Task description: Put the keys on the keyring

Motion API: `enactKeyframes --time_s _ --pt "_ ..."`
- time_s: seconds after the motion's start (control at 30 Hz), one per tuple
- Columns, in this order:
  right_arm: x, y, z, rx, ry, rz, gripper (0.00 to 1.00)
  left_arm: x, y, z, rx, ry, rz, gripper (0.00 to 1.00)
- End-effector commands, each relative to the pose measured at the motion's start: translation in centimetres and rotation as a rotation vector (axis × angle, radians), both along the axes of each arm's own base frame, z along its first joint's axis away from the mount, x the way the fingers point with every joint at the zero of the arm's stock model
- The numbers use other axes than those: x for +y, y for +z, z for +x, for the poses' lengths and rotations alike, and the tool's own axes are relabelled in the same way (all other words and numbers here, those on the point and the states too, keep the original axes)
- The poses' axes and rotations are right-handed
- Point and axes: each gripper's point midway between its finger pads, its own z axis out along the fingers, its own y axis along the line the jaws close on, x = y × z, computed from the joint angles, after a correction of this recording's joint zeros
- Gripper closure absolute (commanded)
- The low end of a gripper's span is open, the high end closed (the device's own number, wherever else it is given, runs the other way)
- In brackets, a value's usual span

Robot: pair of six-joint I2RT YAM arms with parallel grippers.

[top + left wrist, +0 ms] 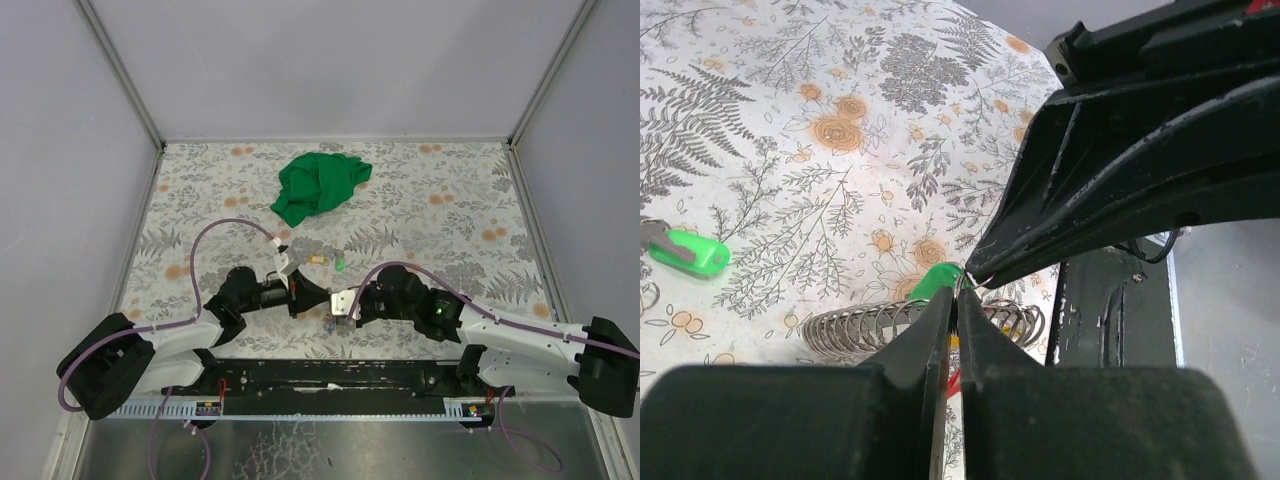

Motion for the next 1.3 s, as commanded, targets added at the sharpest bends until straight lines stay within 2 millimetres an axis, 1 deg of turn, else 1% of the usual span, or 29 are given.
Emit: enactKeyframes --time_s 0.0,0.1,0.23,0.27,0.4,0.53,0.63,0.73,0.8,0.9,0.97,1.0,1.13,1.2,1.23,1.27 --pt "-0.2 -1.6 -1.0 0.060 0.003 -0.023 1.00 0.4 2.5 2.1 -0.024 0.127 -0.104 1.00" --pt "0.3 -1.3 -1.1 0.064 0.018 0.001 1.00 0.4 2.5 2.4 -0.014 0.158 -0.117 1.00" --pt "0.3 -1.1 -0.6 0.070 -0.020 0.014 1.00 0.7 1.7 2.8 -0.007 0.194 -0.108 0.99" --pt "0.3 -1.1 -0.5 0.075 -0.037 0.016 1.00 0.8 1.4 2.8 -0.005 0.195 -0.102 0.96" --pt "-0.2 -1.6 -0.5 0.119 -0.081 0.013 1.00 1.6 0.9 3.1 -0.008 0.246 -0.092 0.73" --pt "-0.3 -2.3 -0.9 0.179 -0.106 0.007 1.00 3.0 0.6 4.0 -0.007 0.340 -0.065 0.62" --pt "-0.3 -3.4 -0.8 0.222 -0.140 -0.020 1.00 4.3 0.6 4.7 0.011 0.423 -0.053 0.56" --pt "-0.2 -4.6 -0.2 0.257 -0.195 -0.056 1.00 5.7 0.8 5.1 0.036 0.512 -0.076 0.52" --pt "0.3 -5.3 0.1 0.275 -0.212 -0.072 1.00 6.8 0.8 5.4 0.061 0.576 -0.095 0.51" --pt "1.5 -6.1 0.5 0.302 -0.219 -0.074 1.00 8.3 0.7 5.8 0.094 0.663 -0.105 0.49" --pt "2.4 -6.7 0.8 0.318 -0.221 -0.072 0.97 9.1 1.1 6.0 0.105 0.707 -0.116 0.48" --pt "2.8 -6.9 1.0 0.325 -0.226 -0.073 0.94 9.4 0.9 6.1 0.117 0.726 -0.111 0.46" --pt "3.4 -7.8 1.9 0.348 -0.283 -0.102 0.84 10.7 1.7 6.4 0.138 0.798 -0.127 0.35" --pt "3.3 -7.6 2.4 0.347 -0.324 -0.104 0.75 11.6 2.2 6.7 0.150 0.850 -0.128 0.31" --pt "3.1 -7.3 2.6 0.343 -0.342 -0.104 0.68 12.0 2.3 6.8 0.158 0.876 -0.130 0.27" --pt "2.9 -6.9 2.8 0.336 -0.357 -0.096 0.62 12.4 2.6 6.8 0.164 0.894 -0.136 0.21"
